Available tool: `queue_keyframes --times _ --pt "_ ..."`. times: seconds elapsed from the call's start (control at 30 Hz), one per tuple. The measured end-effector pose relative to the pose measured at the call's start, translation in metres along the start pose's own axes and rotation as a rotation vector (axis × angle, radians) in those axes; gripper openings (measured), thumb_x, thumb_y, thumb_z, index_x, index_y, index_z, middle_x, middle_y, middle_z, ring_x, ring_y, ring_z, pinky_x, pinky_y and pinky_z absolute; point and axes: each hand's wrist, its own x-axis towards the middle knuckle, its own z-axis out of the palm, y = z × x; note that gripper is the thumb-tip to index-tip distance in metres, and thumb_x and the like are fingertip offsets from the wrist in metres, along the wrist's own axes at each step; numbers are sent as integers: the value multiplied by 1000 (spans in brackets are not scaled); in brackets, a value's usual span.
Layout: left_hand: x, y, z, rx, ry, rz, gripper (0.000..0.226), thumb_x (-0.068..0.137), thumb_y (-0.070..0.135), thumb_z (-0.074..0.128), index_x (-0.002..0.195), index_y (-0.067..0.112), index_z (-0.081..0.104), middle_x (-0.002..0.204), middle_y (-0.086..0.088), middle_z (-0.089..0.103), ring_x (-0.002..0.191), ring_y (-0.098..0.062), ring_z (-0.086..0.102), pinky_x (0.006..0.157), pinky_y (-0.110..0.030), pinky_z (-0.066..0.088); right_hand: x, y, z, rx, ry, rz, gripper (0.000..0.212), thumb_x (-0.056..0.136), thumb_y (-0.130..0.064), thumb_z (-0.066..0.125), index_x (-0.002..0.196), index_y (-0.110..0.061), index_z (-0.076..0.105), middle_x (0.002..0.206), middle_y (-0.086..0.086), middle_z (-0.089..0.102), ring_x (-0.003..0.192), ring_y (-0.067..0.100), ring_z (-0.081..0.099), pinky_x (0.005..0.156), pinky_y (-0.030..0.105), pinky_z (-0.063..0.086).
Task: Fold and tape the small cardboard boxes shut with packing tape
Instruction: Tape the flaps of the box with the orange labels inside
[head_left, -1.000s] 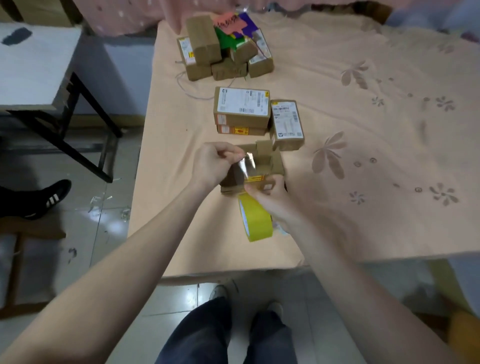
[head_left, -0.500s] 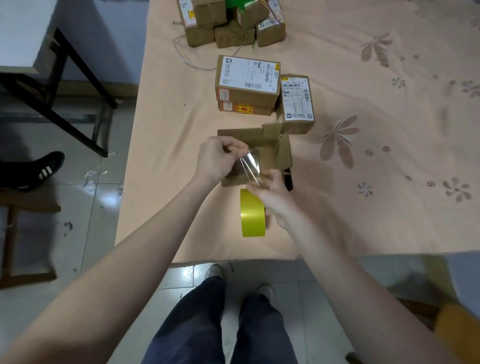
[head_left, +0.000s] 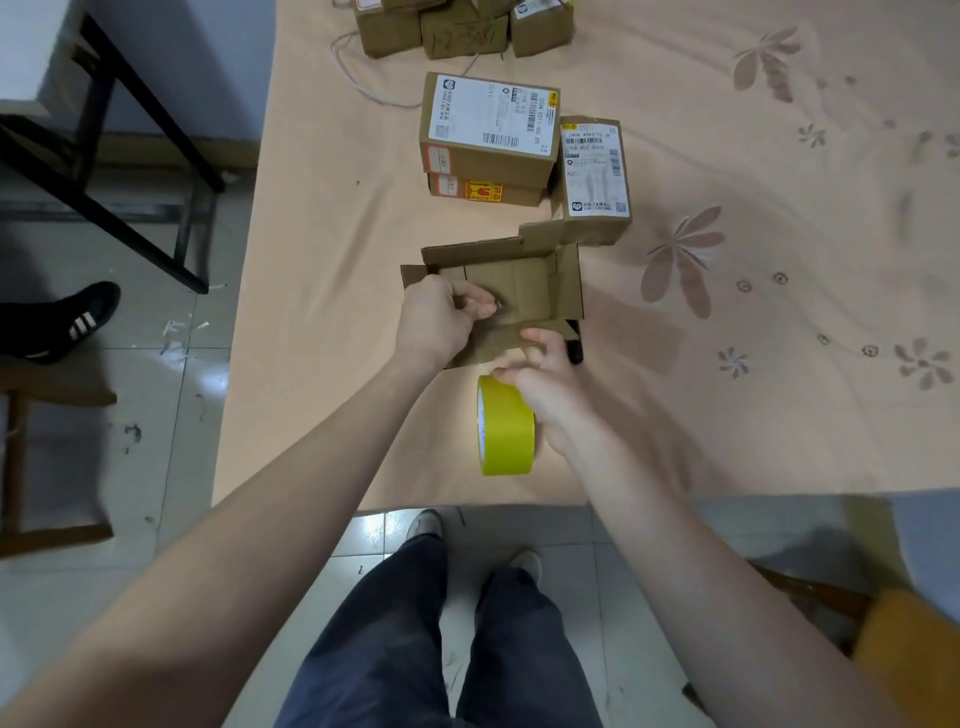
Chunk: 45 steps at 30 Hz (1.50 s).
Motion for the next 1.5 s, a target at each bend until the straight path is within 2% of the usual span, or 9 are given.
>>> queue_keyframes --times 0.37,0.53,0.73,0.87,0.93,1.0,1.1,1.3,1.5 --pt "4 -11 8 142 -29 13 12 87 15 66 93 19 76 100 3 73 100 -14 64 89 -25 47 0 -4 0 25 -11 -16 55 77 5 68 114 -25 42 133 11 50 118 23 53 103 40 44" --pt "3 -15 13 415 -44 166 17 90 22 62 100 26 74 108 5 71 105 -22 59 90 -28 39 0 -7 0 52 -17 -7 57 79 6 66 123 -20 42 128 14 55 116 22 54 100 33 45" --pt "7 -19 18 674 -153 267 38 98 32 44 135 35 48 146 7 40 125 -25 38 100 -35 27 3 -6 -4 7 16 -14 56 75 -1 72 119 -25 47 134 7 51 117 20 55 103 40 44" --pt "11 -15 11 685 -52 270 33 94 9 42 126 12 48 129 -10 48 112 -32 44 87 -38 34 5 -8 -2 -17 31 -47 55 75 -2 72 118 -28 48 134 7 49 116 19 54 103 39 44" --pt "10 -10 -1 446 -31 317 38 84 -8 37 113 5 58 116 -13 55 106 -32 49 86 -37 38 6 -10 0 -23 27 -54 56 74 -3 72 117 -29 48 136 7 46 118 21 53 103 41 43" --pt "6 -5 -14 186 -145 368 47 74 -15 33 104 3 65 104 -6 61 103 -27 55 89 -26 41 7 -12 1 -11 19 -41 60 72 -4 73 122 -27 48 137 6 46 118 24 54 102 44 44" --pt "-4 -4 -24 204 -420 323 53 77 -13 37 119 7 62 116 -5 61 111 -22 53 90 -17 35 9 -13 1 -14 18 -46 58 70 -5 73 117 -29 48 133 7 49 114 25 56 100 44 46" --pt "-10 -9 -24 549 -532 419 58 86 7 53 142 13 39 141 -3 47 126 -22 46 96 -36 41 11 -18 1 -8 -15 -57 56 71 -2 75 112 -27 46 135 7 48 117 25 55 102 44 45" --pt "-13 -11 -13 527 -363 455 44 98 12 38 142 19 41 128 -5 61 111 -32 57 86 -31 37 11 -18 -11 -72 116 -130 73 76 -5 75 134 -15 33 101 -2 54 86 2 54 66 5 38"
